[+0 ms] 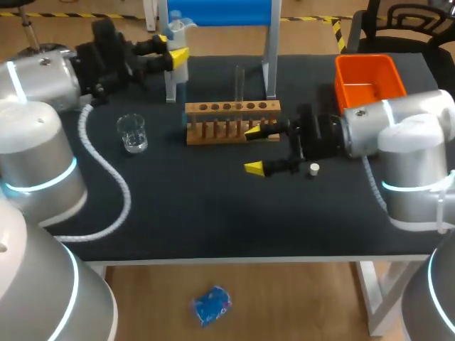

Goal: Invert the test tube, pick up the pipette, mount the tip to pipette, aspirate from beaker and dispense into the tube, eject the tip, return the pipette, and cap with the stopper.

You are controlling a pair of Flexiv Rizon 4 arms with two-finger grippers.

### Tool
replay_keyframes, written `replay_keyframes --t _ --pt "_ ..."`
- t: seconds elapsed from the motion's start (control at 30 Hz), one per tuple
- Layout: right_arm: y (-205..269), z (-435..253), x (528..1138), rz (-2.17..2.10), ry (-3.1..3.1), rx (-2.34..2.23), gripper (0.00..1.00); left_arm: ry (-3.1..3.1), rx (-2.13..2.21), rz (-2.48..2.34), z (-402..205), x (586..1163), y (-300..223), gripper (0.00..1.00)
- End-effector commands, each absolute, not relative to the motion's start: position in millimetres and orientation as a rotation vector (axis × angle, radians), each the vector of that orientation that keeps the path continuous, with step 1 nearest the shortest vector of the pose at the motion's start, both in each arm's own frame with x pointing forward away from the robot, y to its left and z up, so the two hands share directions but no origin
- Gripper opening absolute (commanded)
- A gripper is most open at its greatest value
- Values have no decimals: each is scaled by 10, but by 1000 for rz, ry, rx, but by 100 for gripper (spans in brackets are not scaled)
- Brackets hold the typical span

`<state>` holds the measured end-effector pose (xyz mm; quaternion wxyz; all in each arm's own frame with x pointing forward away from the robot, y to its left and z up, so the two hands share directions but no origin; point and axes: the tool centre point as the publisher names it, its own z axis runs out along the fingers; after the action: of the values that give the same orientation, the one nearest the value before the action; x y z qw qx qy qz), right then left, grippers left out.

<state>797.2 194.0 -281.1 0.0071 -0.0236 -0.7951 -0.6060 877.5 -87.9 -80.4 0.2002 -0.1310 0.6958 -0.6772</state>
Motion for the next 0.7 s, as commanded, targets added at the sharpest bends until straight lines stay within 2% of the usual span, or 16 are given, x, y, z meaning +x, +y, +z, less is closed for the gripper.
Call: replay_keyframes --t 0.03,0.53,0.7 --pt "2081 -2822 7956 -1905 -2534 -133 100 1985 -325 -1919 -796 8665 -494 0" --pt "2081 -2822 7956 -1905 -2534 -133 100 1985 -325 -1919 -796 8665 -494 0" --pt "2411 -2885 8052 -1883 -2628 -200 100 1988 -309 -1894 -812 8836 -338 0"
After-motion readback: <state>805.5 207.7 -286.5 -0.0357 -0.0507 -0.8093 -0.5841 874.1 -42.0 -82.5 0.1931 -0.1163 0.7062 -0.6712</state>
